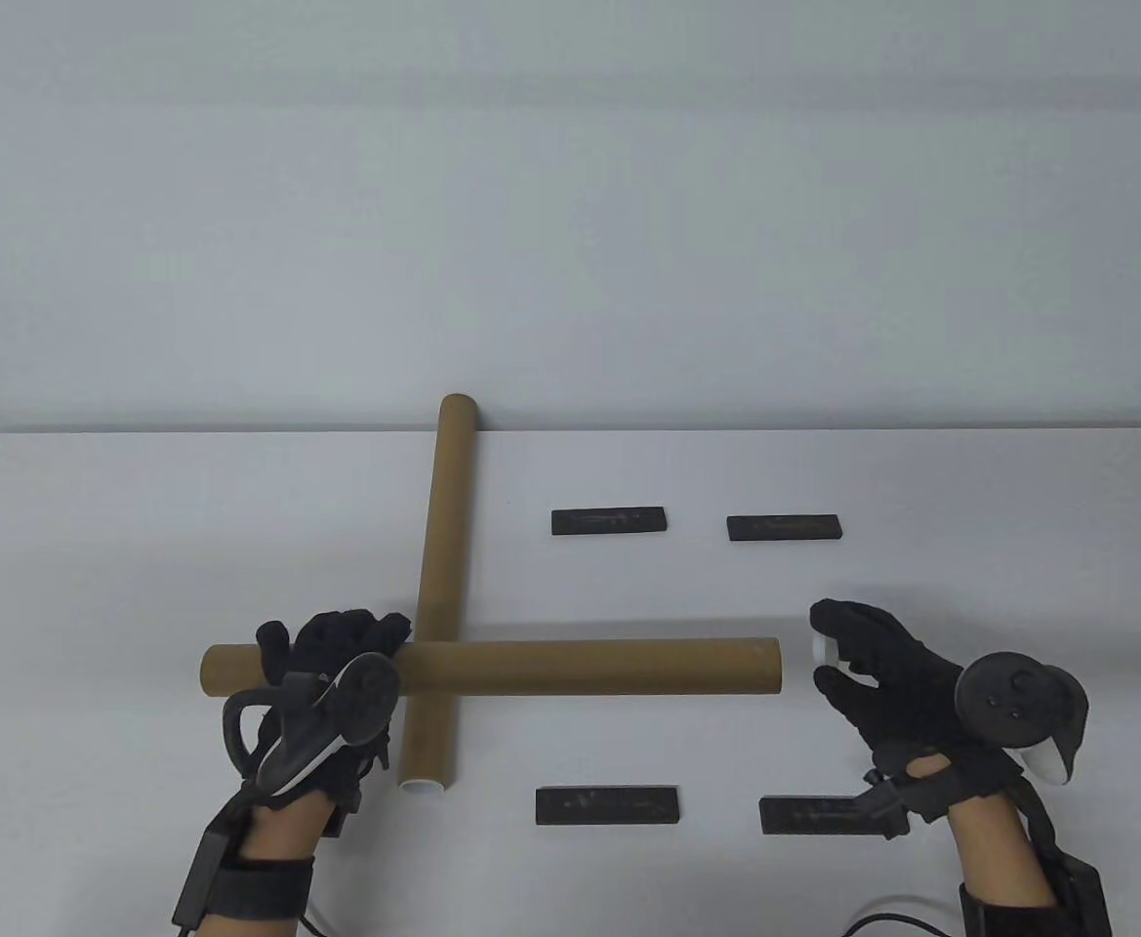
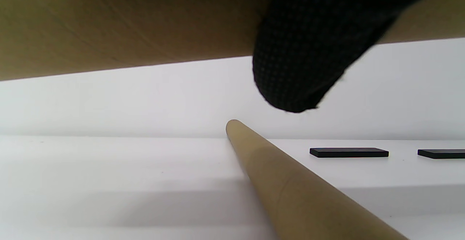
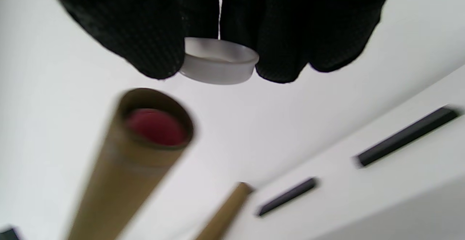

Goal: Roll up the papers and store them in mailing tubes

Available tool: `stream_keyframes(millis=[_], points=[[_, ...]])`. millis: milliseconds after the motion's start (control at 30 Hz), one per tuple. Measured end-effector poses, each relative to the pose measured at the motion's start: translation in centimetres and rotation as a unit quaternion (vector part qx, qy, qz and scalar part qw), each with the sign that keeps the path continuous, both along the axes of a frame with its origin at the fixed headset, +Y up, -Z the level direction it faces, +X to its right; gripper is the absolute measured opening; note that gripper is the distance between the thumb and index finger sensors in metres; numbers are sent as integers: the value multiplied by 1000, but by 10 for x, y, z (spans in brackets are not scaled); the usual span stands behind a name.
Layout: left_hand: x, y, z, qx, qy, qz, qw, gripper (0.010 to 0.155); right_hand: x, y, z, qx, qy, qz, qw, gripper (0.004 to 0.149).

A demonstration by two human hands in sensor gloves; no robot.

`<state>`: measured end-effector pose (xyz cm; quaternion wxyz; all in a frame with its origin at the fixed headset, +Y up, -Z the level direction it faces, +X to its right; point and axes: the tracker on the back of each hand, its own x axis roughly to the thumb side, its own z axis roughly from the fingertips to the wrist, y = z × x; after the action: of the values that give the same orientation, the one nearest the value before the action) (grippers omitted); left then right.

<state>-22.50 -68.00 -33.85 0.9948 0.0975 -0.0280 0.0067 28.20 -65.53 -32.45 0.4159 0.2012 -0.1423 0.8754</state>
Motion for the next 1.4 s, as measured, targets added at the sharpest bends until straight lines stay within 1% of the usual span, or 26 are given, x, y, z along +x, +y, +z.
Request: stream_keyframes(millis=[100, 167, 367, 400, 433, 467, 600, 667, 733, 833, 933, 1033, 1133, 1233, 1333, 1400], points=[[0, 1, 0, 5, -7, 5, 1000, 74, -8, -4, 5, -2, 49, -38, 998, 62], [1, 1, 1, 5, -14, 14, 1000, 74, -13, -5, 6, -2, 63, -47, 997, 62], [3, -1, 0, 0, -17, 18, 1000, 74, -12, -7, 8, 3, 57, -74, 996, 62], [4, -2, -1, -5, -16, 18, 1000, 74, -12, -8, 8, 4, 53, -72, 996, 63], [6, -2, -2, -17, -3, 16, 1000, 73, -13, -8, 9, 6, 49, -66, 997, 63], [8, -3, -3, -37, 1, 12, 999, 73, -15, -8, 9, 9, 43, -61, 997, 64], [11, -4, -2, -45, 6, 22, 999, 73, -19, -8, 12, 13, 42, -62, 997, 74], [12, -2, -1, -40, 9, 22, 999, 73, -24, -10, 14, 13, 39, -64, 997, 79], [14, -2, -1, -39, 10, 19, 999, 73, -30, -12, 15, 12, 28, -48, 998, 84], [15, -2, -1, -49, 12, 15, 999, 73, -35, -14, 12, 9, 29, -19, 999, 88], [19, -6, -2, -65, 13, 11, 998, 73, -45, -18, 11, -19, 49, -28, 998, 98], [20, -10, -3, -78, 15, 2, 997, 73, -51, -25, 9, -35, 51, -8, 998, 105], [21, -15, -4, -91, 20, -2, 996, 73, -56, -37, 4, -78, 67, -9, 995, 108], [23, -19, -6, -99, 24, -9, 995, 73, -59, -45, -1, -109, 75, -31, 991, 111], [20, -20, -7, -107, 27, -4, 994, 73, -59, -48, -3, -125, 91, -44, 987, 111], [18, -19, -7, -109, 26, -3, 994, 73, -57, -47, -4, -124, 95, -39, 987, 110]])
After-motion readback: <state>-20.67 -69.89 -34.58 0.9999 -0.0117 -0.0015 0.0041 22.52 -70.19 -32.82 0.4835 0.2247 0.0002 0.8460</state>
